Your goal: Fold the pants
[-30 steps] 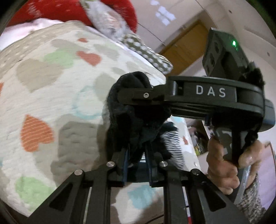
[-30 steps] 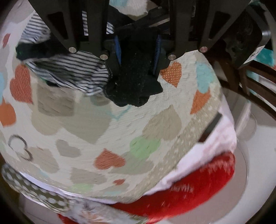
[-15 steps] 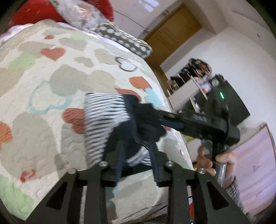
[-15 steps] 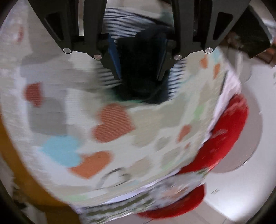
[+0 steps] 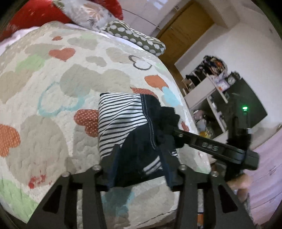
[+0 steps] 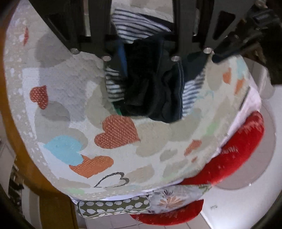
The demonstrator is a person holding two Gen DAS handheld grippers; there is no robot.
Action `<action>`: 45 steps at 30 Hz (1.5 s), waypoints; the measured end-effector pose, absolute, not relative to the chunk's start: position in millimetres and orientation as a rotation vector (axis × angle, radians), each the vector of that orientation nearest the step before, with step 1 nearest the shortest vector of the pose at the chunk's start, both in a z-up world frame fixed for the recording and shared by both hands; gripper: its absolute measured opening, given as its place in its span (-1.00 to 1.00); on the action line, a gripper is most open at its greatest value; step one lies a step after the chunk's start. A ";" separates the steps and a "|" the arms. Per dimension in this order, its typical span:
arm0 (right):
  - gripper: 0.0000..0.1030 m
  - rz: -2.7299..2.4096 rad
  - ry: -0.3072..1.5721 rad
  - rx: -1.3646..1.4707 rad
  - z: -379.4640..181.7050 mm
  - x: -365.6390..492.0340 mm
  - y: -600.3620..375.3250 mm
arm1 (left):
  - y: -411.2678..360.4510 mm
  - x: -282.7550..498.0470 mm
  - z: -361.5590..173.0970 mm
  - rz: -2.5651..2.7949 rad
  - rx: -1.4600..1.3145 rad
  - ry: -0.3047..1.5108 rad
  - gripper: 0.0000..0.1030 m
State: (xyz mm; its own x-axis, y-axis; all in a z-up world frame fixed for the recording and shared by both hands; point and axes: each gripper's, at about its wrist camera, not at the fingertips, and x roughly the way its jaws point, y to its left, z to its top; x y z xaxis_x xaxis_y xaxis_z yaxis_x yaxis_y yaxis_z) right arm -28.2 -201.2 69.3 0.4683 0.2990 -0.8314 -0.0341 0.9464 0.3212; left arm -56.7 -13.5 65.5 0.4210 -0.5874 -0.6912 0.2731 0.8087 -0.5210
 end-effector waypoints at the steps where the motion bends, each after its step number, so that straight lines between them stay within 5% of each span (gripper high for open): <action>1: -0.40 0.204 1.062 0.294 68.6 -34.1 -206.9 | -19.4 -56.2 61.4 -0.555 -0.326 1.014 -0.11; 3: -0.39 0.180 1.053 0.314 65.5 -46.0 -218.0 | -30.8 -56.1 48.4 -0.556 -0.278 1.055 -0.10; 6: 0.16 0.107 1.066 0.300 52.6 -59.7 -234.1 | -42.1 -57.5 27.7 -0.530 -0.232 1.100 -0.10; 11: 0.21 0.068 1.030 0.286 68.2 -67.9 -242.6 | -47.2 -64.4 31.6 -0.516 -0.172 1.064 0.03; 17: 0.18 0.314 0.835 0.551 111.2 -68.0 -245.2 | -43.6 -64.3 29.0 -0.512 -0.207 1.067 0.05; 23: 0.18 0.527 0.932 0.864 49.6 0.8 -232.4 | -47.8 -65.8 28.3 -0.511 -0.193 1.057 0.08; 25: -0.07 0.447 0.944 0.921 26.4 13.7 -242.7 | -46.9 -67.0 29.2 -0.518 -0.194 1.056 0.09; 27: -0.38 0.371 0.937 0.939 16.1 15.5 -254.9 | -44.0 -66.7 32.2 -0.539 -0.197 1.070 0.09; 36: -0.29 0.405 0.793 0.770 74.8 -53.5 -269.1 | -8.3 -52.9 55.3 -0.532 -0.335 1.029 0.10; 45: -0.48 0.348 0.889 0.844 15.0 -88.8 -272.3 | -18.0 -70.2 39.8 -0.472 -0.279 1.090 0.10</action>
State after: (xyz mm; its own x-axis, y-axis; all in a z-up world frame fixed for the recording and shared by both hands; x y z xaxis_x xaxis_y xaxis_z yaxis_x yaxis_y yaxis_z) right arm -88.8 -272.3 15.0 0.6024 0.5883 -0.5395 0.0661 0.6368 0.7682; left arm -70.2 -18.0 39.8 0.3778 -0.4970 -0.7812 0.2291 0.8677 -0.4412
